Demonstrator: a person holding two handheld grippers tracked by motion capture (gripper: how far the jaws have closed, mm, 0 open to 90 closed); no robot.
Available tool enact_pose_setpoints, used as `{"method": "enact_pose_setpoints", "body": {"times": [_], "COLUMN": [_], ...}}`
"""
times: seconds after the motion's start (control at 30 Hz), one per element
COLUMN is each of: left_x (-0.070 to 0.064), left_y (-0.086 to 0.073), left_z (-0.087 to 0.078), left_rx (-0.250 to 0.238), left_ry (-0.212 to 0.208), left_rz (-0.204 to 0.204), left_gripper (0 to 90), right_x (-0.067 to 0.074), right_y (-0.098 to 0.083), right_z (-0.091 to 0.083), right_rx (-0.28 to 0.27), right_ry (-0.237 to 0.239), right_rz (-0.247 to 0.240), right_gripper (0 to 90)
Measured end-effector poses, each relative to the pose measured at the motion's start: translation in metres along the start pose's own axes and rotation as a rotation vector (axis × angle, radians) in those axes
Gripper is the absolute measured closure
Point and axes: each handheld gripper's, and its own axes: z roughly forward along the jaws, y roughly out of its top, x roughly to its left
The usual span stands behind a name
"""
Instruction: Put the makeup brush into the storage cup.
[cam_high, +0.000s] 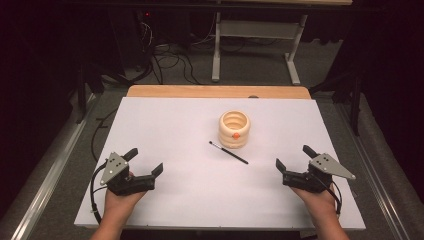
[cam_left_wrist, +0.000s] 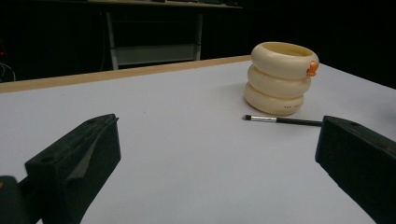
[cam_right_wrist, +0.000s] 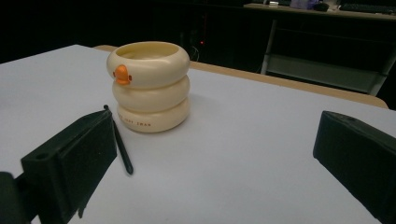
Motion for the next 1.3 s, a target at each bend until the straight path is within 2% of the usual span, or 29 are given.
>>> {"method": "enact_pose_setpoints", "body": {"times": [0.37, 0.53, 0.93, 1.3], "left_x": [-0.0012, 0.0005, -0.0014, -0.0023], "left_y": [0.0018, 0.0015, -0.0001, -0.0005], "left_z": [0.0002, -0.0004, -0.0001, 0.0004], "left_rx": [0.012, 0.010, 0.000, 0.001], "left_ry": [-0.008, -0.006, -0.011, -0.020], "left_rz": [0.009, -0.005, 0.012, 0.012], "left_gripper": [0.6, 0.6, 0.9, 1.0], "right_x": [-0.0005, 0.0000, 0.0005, 0.0027], "right_y": [-0.0006, -0.0006, -0.0007, 0.0010], "right_z": [-0.0007, -0.0001, 0.0004, 0.0002], "right_rx": [-0.003, -0.001, 0.000, 0.022], "right_ry": [-0.009, -0.011, -0.012, -0.025], "right_rz": [-0.008, -0.014, -0.027, -0.047], "right_gripper": [0.8, 0.8, 0.8, 0.8]}}
